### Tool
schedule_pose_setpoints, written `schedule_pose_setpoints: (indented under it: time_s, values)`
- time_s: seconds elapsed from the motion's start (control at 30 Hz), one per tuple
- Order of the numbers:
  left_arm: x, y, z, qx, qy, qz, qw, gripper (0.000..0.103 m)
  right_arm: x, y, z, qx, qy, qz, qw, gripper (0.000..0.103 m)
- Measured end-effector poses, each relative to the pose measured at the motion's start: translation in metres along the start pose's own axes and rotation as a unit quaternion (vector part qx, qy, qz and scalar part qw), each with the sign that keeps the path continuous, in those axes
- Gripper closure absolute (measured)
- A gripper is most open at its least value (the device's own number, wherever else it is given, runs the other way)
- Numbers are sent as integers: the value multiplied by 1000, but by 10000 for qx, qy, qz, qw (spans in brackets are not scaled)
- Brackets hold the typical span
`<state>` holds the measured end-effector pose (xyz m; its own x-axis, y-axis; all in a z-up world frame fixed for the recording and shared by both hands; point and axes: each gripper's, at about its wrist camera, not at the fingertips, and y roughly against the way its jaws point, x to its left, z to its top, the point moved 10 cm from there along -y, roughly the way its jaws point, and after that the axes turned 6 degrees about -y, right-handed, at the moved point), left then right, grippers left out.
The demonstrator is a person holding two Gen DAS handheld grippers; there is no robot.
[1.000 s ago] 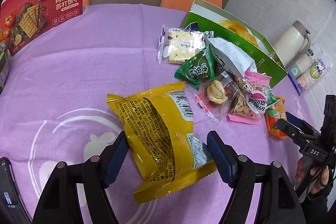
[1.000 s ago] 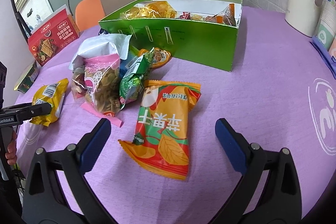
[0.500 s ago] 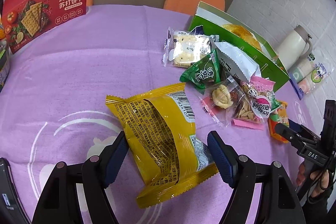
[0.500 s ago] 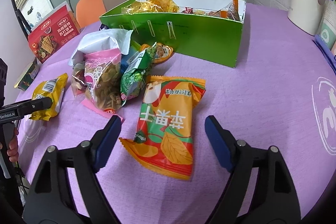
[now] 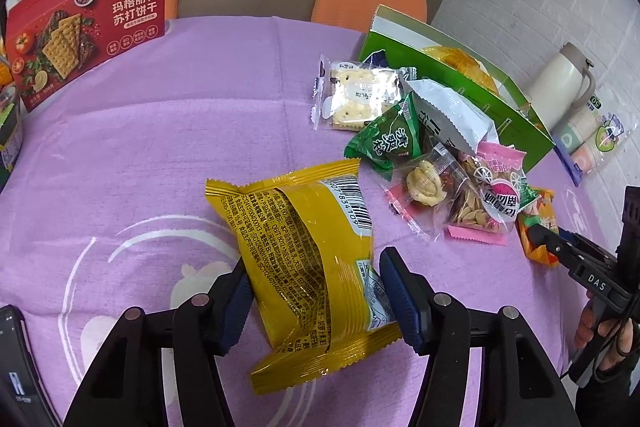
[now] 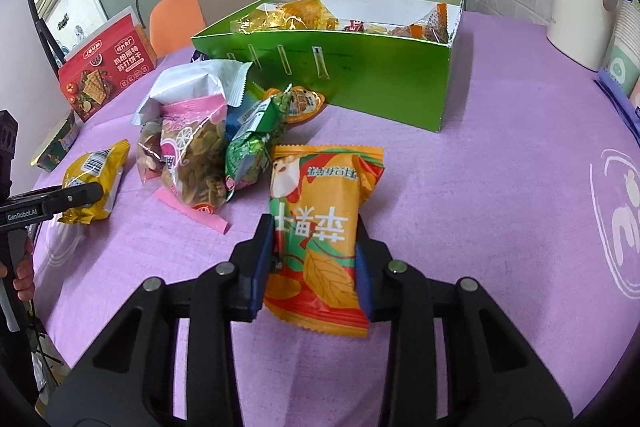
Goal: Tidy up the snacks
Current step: 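Grasp the yellow chip bag with the left tool while the right tool grasps the orange-red bag, then carry both bags into the green box and open both tools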
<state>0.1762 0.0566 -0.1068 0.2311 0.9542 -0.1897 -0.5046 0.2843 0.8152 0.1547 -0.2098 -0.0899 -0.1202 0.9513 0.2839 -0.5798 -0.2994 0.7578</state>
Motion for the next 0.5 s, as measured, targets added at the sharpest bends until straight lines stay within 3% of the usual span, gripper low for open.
schedule_pose_setpoints:
  time_s: [0.13,0.17,0.37,0.5]
  values:
    - [-2,4,-1,12,10,10,10000,44,-4,8,-1,-63,-52,60,9999,66]
    - [-3,6,0,-7,-14,13,10000,51,-5,11,0,-90,-49,65,9999,66]
    - [-16,27,7,-201,-166,-45,9996,53,-5,32,5,-247,-115,273,9993,66]
    - [-30,50,32,-471,-202,-212,9985,53,-3,52,25,-485,-141,481,9976,66]
